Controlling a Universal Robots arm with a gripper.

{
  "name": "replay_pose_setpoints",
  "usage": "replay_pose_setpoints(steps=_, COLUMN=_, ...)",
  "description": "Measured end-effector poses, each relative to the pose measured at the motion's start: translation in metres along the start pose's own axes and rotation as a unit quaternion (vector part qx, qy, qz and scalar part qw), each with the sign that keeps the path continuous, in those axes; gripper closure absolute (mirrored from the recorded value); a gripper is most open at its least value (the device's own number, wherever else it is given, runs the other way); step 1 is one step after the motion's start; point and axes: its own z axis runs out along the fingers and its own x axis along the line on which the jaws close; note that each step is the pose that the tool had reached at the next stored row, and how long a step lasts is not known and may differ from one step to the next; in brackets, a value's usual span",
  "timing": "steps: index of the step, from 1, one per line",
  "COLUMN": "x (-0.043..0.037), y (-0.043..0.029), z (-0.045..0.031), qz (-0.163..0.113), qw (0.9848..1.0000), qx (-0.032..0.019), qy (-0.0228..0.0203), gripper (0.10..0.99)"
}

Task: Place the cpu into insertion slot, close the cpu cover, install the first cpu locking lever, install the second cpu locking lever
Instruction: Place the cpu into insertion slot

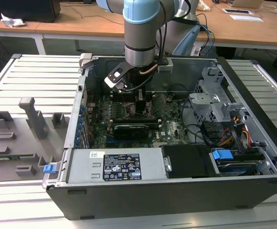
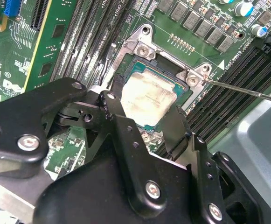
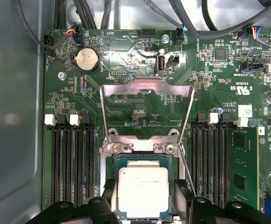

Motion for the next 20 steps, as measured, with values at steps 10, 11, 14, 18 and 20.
replay_pose_setpoints(steps=10, x=-0.0001, y=0.0011, z=-0.0058, qz=0.0, qw=1.0, qx=0.001, qy=0.0, gripper=0.69)
replay_pose_setpoints(steps=11, x=0.0, y=0.0015, z=-0.0061, qz=0.0, qw=1.0, qx=0.0016, qy=0.0, gripper=0.69)
replay_pose_setpoints(steps=14, x=-0.0001, y=0.0016, z=-0.0075, qz=0.0, qw=1.0, qx=0.0024, qy=-0.0001, gripper=0.808)
replay_pose_setpoints(steps=18, x=-0.0001, y=0.0018, z=-0.0101, qz=0.0, qw=1.0, qx=0.0024, qy=-0.0001, gripper=0.98)
replay_pose_setpoints(steps=20, x=-0.0001, y=0.0019, z=-0.0111, qz=0.0, qw=1.0, qx=0.0024, qy=0.0, gripper=0.98)
